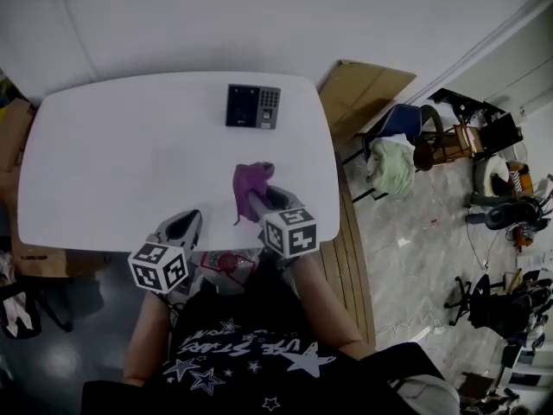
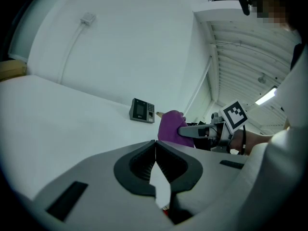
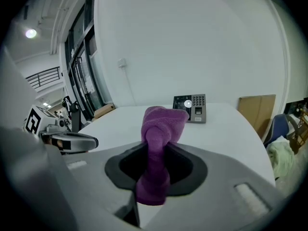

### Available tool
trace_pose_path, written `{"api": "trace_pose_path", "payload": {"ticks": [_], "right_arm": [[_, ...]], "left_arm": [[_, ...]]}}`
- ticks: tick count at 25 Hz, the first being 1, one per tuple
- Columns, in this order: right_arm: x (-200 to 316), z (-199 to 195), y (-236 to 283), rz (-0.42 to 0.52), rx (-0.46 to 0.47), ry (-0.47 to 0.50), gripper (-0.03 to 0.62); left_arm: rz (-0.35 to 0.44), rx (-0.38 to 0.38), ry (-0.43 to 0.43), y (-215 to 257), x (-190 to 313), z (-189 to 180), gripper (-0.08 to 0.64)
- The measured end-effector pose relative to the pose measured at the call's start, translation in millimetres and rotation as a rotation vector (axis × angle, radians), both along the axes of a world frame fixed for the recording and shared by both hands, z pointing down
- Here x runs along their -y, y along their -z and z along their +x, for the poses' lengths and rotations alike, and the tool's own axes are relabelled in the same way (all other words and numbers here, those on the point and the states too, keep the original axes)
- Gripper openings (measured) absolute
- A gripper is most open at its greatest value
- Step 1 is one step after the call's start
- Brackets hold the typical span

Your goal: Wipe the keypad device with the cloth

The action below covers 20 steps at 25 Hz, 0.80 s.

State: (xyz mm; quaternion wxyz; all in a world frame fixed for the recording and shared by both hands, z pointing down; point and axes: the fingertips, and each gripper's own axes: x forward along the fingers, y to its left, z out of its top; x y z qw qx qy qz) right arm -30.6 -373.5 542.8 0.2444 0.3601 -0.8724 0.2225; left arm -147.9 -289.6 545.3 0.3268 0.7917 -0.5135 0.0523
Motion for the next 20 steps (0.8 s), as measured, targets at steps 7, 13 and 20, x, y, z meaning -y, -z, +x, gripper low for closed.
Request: {"api": "trace_pose_path", "payload": {"ticks": [7, 13, 20], "right_arm": [[77, 6, -2, -0.002, 0.02, 0.079, 0.098], [135, -7, 6, 0.017, 0.032, 0.131, 0.098], [182, -34, 14, 0.035, 0.039, 0.174, 0.098]], "left_arm": [[-0.005, 0.023, 0.09, 2, 68, 11, 0.009], [-0.013, 0.049, 0.14, 6, 117, 6, 0.009], [-0.035, 0.061, 0.163, 5, 157, -2, 0.009]]}}
